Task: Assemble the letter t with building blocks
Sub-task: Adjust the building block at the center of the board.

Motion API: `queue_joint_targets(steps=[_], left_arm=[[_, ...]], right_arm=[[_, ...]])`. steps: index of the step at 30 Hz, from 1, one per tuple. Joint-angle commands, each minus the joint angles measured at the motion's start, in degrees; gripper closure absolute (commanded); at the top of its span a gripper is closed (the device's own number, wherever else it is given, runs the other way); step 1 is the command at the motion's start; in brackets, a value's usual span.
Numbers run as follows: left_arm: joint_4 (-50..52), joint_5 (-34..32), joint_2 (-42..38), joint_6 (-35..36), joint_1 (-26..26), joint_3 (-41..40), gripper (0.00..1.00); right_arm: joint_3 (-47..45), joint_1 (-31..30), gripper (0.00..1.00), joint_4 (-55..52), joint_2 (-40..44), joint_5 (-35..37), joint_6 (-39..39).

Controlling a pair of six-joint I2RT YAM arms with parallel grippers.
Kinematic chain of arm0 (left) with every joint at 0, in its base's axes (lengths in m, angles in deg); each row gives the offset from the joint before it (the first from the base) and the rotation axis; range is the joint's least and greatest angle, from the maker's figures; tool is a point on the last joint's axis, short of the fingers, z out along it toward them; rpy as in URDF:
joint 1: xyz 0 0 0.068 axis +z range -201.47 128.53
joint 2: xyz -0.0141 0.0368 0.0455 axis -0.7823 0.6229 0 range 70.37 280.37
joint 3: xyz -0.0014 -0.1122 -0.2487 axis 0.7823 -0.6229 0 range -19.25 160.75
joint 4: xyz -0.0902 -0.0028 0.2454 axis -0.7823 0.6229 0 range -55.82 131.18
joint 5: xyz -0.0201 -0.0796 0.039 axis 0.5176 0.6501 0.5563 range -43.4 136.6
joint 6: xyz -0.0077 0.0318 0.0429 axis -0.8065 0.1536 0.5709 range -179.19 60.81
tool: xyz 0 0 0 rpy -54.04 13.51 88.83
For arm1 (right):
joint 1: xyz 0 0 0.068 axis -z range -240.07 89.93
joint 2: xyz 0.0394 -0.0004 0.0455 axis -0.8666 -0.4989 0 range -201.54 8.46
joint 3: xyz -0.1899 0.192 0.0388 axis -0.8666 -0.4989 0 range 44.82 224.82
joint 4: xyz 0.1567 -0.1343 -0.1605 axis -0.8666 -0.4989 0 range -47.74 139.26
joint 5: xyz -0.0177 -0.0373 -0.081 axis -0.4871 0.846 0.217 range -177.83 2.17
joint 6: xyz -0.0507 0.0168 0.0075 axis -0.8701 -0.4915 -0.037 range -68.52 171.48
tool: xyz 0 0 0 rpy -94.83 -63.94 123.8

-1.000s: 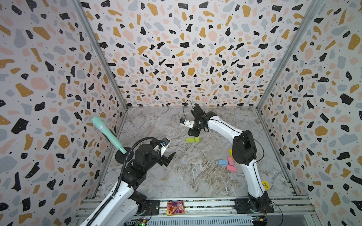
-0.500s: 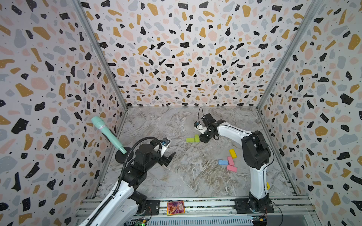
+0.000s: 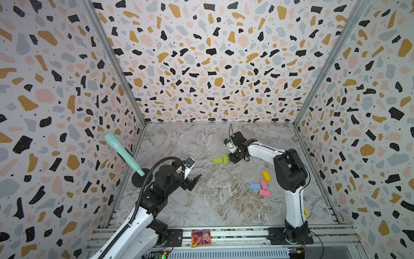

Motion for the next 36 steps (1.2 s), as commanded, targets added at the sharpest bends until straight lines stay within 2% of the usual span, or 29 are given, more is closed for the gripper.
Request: queue_joint_targets(steps=[1, 25, 36], left_arm=[[-1.5, 0.4, 0.0, 0.3, -0.2, -0.2, 0.0], [-1.4, 0.3, -0.2, 0.2, -0.3, -0.2, 0.01], [-1.4, 0.3, -0.1, 0.2, -0.3, -0.2, 0.01]], right_arm=[[2.7, 0.2, 0.58, -0.6, -0.7, 0.5, 1.4], [5.3, -1.4, 0.58, -1.0, -3.4, -2.5, 1.6], [4.4, 0.0, 0.58, -2.3, -1.3, -0.5, 3.3]])
